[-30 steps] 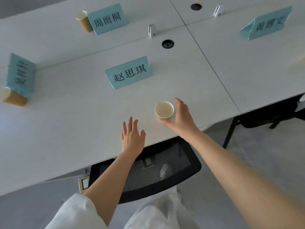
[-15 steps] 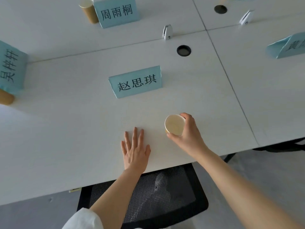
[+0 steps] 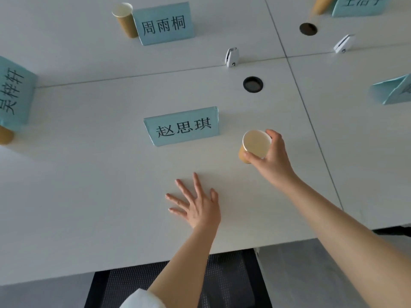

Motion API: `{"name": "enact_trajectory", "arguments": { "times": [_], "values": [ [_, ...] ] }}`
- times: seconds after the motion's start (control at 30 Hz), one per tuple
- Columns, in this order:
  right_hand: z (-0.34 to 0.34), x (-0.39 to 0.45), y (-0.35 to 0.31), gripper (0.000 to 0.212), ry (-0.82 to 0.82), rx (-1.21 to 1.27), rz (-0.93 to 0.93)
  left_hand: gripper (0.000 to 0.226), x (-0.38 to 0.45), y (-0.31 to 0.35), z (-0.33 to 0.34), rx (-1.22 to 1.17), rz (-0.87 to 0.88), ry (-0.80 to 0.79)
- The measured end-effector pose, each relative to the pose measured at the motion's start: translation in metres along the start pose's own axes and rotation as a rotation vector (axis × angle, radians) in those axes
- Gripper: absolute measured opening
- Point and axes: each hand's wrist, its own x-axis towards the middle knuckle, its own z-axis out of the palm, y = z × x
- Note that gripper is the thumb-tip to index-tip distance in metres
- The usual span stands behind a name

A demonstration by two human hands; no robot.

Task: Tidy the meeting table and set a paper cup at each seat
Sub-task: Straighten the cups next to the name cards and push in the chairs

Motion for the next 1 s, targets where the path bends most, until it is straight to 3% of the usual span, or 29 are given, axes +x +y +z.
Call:
{"name": "enact_trajectory", "arguments": {
  "times": [0.13,0.33,0.67,1.0],
  "values": [
    [-0.006,0.039,-0.006,0.083,-0.054,0.022,-0.047,0.068,0.019,0.037,-0.001,-0.12,-0.206,0.023],
    [-0.004,0.098,-0.007,0.083,-0.153,0.012,-0.154,0.071,0.032,0.056,0.02,-0.132,-0.328,0.173],
    [0.018,0.145,-0.012,0.089,-0.309,-0.061,-0.332,0.073,0.035,0.057,0.029,-0.034,-0.369,0.302],
    [0.017,0.147,-0.011,0.099,-0.418,-0.117,-0.357,0.074,0.034,0.056,0.031,-0.074,-0.364,0.363]
  ]
}}
